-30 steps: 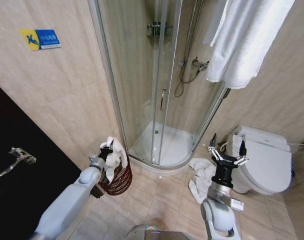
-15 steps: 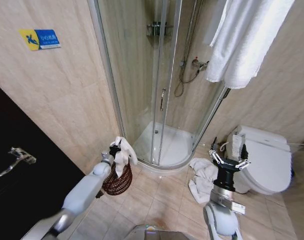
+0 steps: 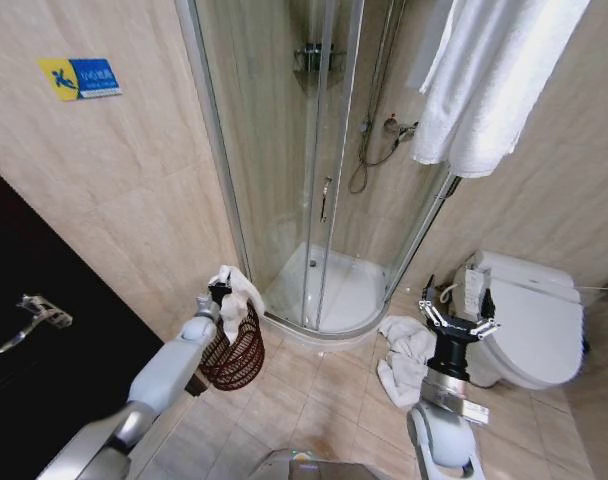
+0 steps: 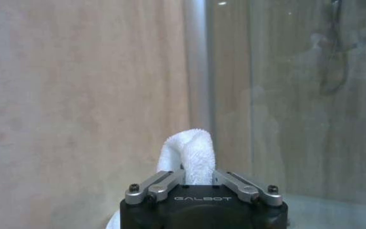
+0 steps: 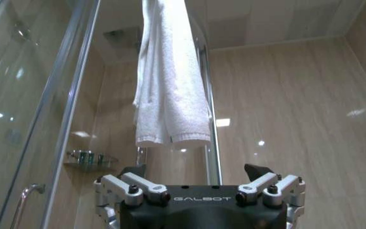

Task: Discard the used towel into the hamper.

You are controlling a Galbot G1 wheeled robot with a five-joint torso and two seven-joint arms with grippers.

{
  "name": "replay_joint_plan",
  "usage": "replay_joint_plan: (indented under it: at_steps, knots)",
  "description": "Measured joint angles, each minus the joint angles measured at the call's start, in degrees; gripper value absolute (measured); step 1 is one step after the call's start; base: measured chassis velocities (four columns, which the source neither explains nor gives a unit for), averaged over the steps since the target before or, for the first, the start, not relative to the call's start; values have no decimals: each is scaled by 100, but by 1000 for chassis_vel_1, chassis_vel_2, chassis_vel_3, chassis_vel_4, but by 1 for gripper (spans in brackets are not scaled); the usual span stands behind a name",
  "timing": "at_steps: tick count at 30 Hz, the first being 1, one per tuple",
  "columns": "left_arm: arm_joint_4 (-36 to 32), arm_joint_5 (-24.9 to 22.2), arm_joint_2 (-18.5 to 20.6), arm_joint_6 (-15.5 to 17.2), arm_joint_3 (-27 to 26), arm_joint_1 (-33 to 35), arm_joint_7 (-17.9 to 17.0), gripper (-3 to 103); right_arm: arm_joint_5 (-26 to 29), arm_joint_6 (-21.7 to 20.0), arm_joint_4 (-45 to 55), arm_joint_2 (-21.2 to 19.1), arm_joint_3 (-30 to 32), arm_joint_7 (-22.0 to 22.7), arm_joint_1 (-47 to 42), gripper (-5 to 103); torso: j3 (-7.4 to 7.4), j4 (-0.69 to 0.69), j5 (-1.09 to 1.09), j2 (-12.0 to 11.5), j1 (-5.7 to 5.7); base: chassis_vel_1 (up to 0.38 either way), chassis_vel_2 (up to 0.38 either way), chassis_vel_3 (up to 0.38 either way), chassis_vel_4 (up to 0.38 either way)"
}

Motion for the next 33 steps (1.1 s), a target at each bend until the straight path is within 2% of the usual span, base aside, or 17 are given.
replay_joint_plan:
  at_steps: [6, 9, 16, 24, 27, 33]
  knots:
    - [101, 120, 88, -64, -75, 95, 76, 4, 37, -1, -3, -20, 14, 0, 18, 100, 0, 0, 1, 0, -1, 0, 0, 0, 0]
    - [458, 290, -92, -177, -64, 87, 119, 4, 56, 5, -3, -3, 21, -2, 0, 100, 0, 0, -2, 0, -1, 0, 0, 0, 0]
    - [811, 496, -370, -287, -38, 15, 192, 4, 73, 13, 24, -31, 68, -4, -57, 100, 0, -1, 0, 0, -1, 0, 0, 0, 0]
    - [1724, 952, -670, -673, -43, -325, 347, 4, 106, 47, 40, -54, 144, -3, -158, 100, 0, -1, 1, 0, -1, 0, 0, 0, 0]
    - [2534, 1243, -846, -932, -131, -652, 442, 4, 111, 62, 32, -62, 159, -2, -188, 100, 0, -1, 0, 0, 0, 0, 0, 0, 0]
    - [3167, 1581, -1020, -1059, -259, -914, 490, 4, 112, 63, 8, -78, 165, -2, -181, 100, 0, -1, 0, 0, 0, 0, 0, 0, 0]
